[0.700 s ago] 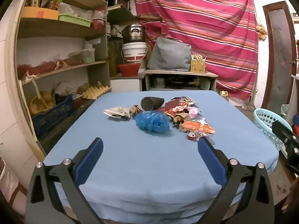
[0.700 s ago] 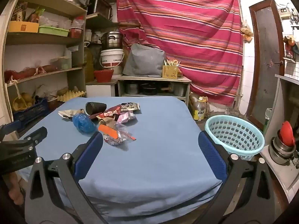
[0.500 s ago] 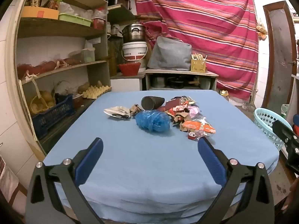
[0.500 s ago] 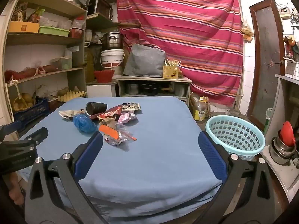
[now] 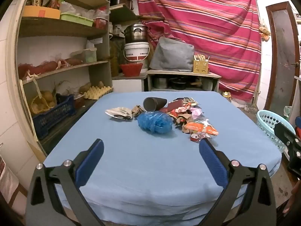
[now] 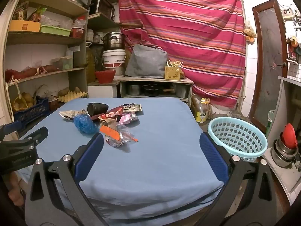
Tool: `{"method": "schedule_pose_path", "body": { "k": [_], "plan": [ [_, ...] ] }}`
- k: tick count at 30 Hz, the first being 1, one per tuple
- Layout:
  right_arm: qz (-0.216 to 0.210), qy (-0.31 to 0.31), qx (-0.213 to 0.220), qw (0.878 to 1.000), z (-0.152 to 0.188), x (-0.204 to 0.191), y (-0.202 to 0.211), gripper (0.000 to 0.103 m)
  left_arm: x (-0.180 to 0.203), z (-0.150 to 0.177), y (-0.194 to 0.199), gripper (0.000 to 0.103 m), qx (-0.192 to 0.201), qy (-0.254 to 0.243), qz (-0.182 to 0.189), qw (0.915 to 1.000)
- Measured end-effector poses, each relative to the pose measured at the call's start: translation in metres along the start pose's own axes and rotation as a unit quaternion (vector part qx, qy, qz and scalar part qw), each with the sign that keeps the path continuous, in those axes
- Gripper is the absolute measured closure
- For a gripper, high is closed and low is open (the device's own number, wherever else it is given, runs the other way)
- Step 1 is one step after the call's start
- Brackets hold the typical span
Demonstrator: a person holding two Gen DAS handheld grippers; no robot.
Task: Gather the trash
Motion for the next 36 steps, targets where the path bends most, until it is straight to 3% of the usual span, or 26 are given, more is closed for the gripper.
{"method": "schedule_pose_path", "body": {
  "k": [36],
  "plan": [
    [0.004, 0.008, -0.002, 1.000, -0.005, -0.009, 0.000, 0.004, 0.003, 0.003, 0.005, 0.004, 0.000, 0.000, -0.002, 1.0000]
  ]
}}
Point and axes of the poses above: each gripper's, at about its wrist camera, not at the fingertips, and y roughly against the way its jaws point, x to its right, z to its underside, the point moved 10 cm from there along -y, roughly the way its jaws point, and after that the axes turned 15 degrees about y, right-handed, at the moved point
